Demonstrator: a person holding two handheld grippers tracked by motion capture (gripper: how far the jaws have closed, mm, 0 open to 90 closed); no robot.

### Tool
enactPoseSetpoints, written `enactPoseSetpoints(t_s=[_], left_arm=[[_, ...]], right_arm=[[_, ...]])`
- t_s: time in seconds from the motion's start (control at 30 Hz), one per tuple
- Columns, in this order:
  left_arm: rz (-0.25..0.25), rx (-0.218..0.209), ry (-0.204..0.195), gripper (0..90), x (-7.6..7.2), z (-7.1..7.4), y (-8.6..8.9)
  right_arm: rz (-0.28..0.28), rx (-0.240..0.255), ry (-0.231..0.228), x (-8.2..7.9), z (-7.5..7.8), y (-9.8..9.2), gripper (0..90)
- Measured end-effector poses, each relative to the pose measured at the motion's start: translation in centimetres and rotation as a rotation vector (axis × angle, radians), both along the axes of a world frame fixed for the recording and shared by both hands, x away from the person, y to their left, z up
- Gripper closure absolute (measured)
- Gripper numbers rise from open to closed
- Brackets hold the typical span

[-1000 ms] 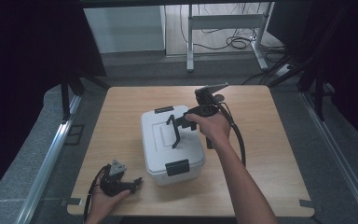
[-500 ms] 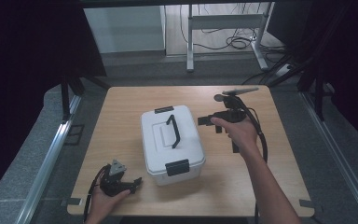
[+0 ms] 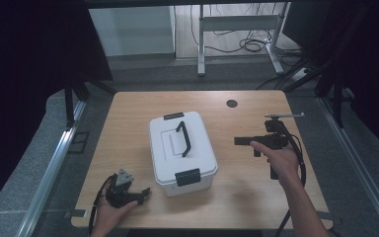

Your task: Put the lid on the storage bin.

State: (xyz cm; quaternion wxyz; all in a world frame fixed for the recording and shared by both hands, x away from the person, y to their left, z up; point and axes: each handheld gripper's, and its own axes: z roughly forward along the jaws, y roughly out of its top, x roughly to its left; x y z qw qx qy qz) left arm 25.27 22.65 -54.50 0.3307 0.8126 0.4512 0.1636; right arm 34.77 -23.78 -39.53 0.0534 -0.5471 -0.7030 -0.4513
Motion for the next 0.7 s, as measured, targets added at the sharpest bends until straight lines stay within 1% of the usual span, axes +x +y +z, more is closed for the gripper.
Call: enactPoseSetpoints(t_s=[0.1,0.2,0.3,0.33,0.37,0.5,0.63,0.67,0.7], left_arm=[[0.002,-0.002,0.002,12.0,0.0,0.0,0.0],[0.000,-0.003,0.002,11.9,0.0,0.0,0.0],[0.000,-0.003,0.001,12.0,0.0,0.0,0.0],[0.001,-0.003,0.002,12.0,0.0,0.0,0.0],[0.002,-0.003,0.002,12.0,0.0,0.0,0.0],[0.002,-0.002,0.002,12.0,0.0,0.0,0.0],[0.005,-0.002,0.002,11.9,-0.1,0.0,0.0],[0.007,-0.002,0.002,11.9,-0.1,0.0,0.0],[0.007,-0.002,0.002,11.9,-0.1,0.0,0.0]], right_arm=[[-0.005,0.003,-0.005,-0.7,-1.2,-0.8,46.1],[-0.013,-0.016,0.004,-1.4,-2.4,-1.5,46.1],[-0.025,-0.011,0.006,-2.1,-3.6,-2.3,46.1],[-0.025,-0.011,0.006,-2.1,-3.6,-2.3,46.1],[-0.034,-0.009,0.006,-2.5,-4.3,-2.8,45.1],[-0.042,-0.003,0.006,-2.8,-5.1,-3.2,43.9],[-0.040,-0.007,0.000,-2.7,-5.0,-3.4,42.7],[-0.034,-0.013,-0.005,-2.7,-5.0,-3.4,40.4],[-0.034,-0.013,-0.005,-2.7,-5.0,-3.4,40.4]])
